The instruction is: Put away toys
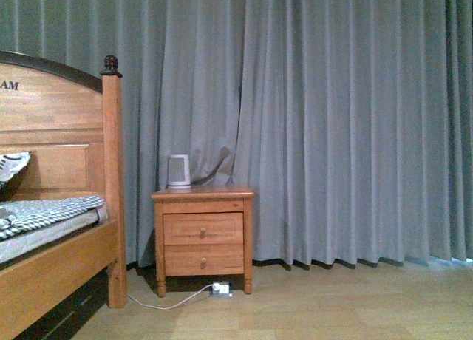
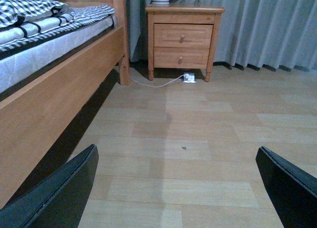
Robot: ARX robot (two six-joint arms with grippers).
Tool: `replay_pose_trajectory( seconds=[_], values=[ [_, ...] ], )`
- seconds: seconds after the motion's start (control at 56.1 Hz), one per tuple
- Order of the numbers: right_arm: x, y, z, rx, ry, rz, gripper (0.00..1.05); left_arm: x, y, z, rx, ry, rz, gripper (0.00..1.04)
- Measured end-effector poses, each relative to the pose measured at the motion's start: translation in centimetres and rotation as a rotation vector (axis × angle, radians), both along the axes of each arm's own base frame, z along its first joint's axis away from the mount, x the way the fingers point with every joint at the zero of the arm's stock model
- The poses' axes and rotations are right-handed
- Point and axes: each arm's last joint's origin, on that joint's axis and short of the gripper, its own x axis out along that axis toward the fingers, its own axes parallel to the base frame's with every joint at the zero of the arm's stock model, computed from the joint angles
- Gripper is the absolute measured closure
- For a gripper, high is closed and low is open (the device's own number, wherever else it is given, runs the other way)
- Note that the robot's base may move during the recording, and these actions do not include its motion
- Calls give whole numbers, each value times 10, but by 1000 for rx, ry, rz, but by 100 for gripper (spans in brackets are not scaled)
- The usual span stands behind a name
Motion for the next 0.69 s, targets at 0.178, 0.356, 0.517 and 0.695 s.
replay_pose_trajectory(
  seconds=[0.178, 0.356, 0.517, 0.695],
  values=[
    [0, 0, 0, 0, 0, 1, 96, 0, 0, 0, 0, 0, 0, 6],
    [0, 0, 0, 0, 0, 1, 96, 0, 0, 0, 0, 0, 0, 6],
    [0, 0, 0, 0, 0, 1, 96, 0, 0, 0, 0, 0, 0, 6],
    [0, 0, 0, 0, 0, 1, 96, 0, 0, 0, 0, 0, 0, 6]
  ],
)
